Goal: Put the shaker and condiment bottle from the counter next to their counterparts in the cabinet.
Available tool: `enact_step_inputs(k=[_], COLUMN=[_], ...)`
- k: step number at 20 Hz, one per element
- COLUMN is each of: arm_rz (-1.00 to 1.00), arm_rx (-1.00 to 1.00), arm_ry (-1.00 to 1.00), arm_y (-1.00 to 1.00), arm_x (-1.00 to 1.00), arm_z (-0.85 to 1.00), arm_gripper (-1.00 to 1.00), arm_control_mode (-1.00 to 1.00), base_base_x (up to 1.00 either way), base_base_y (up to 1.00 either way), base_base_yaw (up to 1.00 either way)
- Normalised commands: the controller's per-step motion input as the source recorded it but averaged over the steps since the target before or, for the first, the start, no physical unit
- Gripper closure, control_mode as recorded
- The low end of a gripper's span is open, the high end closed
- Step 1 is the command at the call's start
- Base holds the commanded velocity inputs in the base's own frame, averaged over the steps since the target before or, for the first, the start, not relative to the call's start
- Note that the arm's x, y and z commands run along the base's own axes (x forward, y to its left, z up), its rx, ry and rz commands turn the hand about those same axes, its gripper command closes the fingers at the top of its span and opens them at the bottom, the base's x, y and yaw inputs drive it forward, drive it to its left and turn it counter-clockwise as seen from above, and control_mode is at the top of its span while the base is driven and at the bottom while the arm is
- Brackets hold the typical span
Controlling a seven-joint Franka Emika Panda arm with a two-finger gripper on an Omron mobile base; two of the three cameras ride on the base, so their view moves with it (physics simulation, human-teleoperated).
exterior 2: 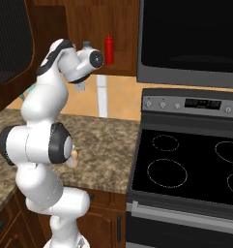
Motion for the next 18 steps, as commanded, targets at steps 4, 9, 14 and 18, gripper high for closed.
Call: enact_step_inputs(k=[4, 9, 14, 18], arm_rz=[0.0, 0.0, 0.0, 0.0], arm_rx=[0.07, 0.06, 0.02, 0.01], arm_ry=[0.0, 0.0, 0.0, -0.02], arm_y=[-0.07, -0.05, -0.07, -0.19], arm_x=[-0.97, -1.0, -1.0, -1.0], arm_z=[0.11, 0.07, 0.0, 0.0], arm_gripper=[-1.0, -1.0, -1.0, -1.0], arm_control_mode=[-1.0, -1.0, -1.0, -1.0], base_base_x=[0.0, 0.0, 0.0, 0.0], base_base_y=[0.0, 0.0, 0.0, 0.0], base_base_yaw=[0.0, 0.0, 0.0, 0.0])
